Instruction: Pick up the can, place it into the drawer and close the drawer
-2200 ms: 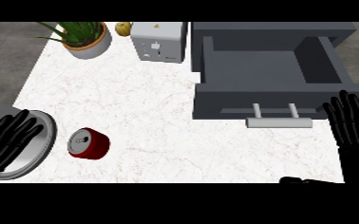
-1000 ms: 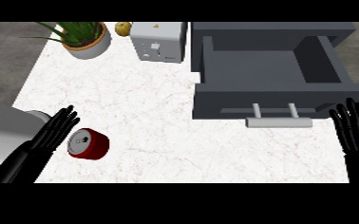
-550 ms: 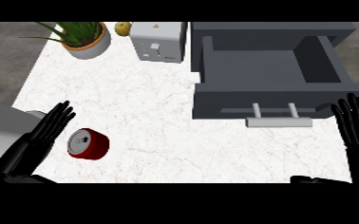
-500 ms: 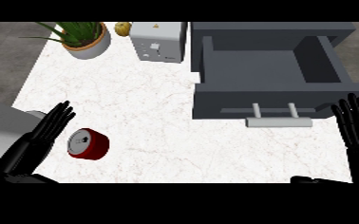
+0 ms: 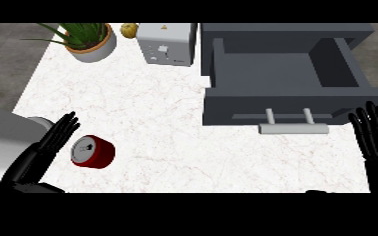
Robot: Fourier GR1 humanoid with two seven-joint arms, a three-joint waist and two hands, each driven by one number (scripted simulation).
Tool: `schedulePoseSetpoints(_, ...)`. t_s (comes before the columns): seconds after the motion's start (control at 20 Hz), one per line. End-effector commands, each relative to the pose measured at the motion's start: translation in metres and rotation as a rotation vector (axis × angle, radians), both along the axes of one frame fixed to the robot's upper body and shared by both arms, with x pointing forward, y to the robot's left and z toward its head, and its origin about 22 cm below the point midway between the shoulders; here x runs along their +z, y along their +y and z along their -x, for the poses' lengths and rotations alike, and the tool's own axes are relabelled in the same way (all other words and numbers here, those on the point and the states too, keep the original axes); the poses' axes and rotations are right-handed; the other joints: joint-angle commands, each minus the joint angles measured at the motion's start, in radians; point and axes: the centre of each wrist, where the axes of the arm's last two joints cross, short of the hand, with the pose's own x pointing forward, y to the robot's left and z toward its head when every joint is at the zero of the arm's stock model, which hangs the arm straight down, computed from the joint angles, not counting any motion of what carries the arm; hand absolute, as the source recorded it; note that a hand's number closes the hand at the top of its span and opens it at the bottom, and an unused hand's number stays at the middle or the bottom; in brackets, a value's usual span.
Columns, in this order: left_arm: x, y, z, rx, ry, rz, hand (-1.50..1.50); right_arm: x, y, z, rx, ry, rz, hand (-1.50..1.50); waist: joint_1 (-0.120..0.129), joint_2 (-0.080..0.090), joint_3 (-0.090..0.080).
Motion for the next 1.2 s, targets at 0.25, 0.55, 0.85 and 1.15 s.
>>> schedulePoseSetpoints(0.25, -0.04, 0.015, 0.021, 0.02, 0.032, 0.001, -1.5, 0.007, 0.005, 0.004, 0.008, -0.003, 0.011, -1.5, 0.0, 0.0, 0.0)
schedulePoseSetpoints(0.55, -0.049, 0.01, -0.015, 0.035, 0.076, 0.016, -1.5, 0.01, 0.002, 0.001, -0.004, -0.014, -0.002, -1.5, -0.003, 0.001, 0.0)
schedulePoseSetpoints(0.85, -0.04, 0.018, -0.011, 0.026, 0.054, 0.027, -1.5, 0.014, -0.002, 0.018, -0.01, -0.014, -0.005, -1.5, -0.002, 0.0, 0.0)
schedulePoseSetpoints(1.15, -0.051, 0.014, -0.024, 0.027, 0.061, 0.008, -1.5, 0.014, 0.008, 0.005, -0.01, -0.016, -0.014, -1.5, -0.002, 0.0, 0.0)
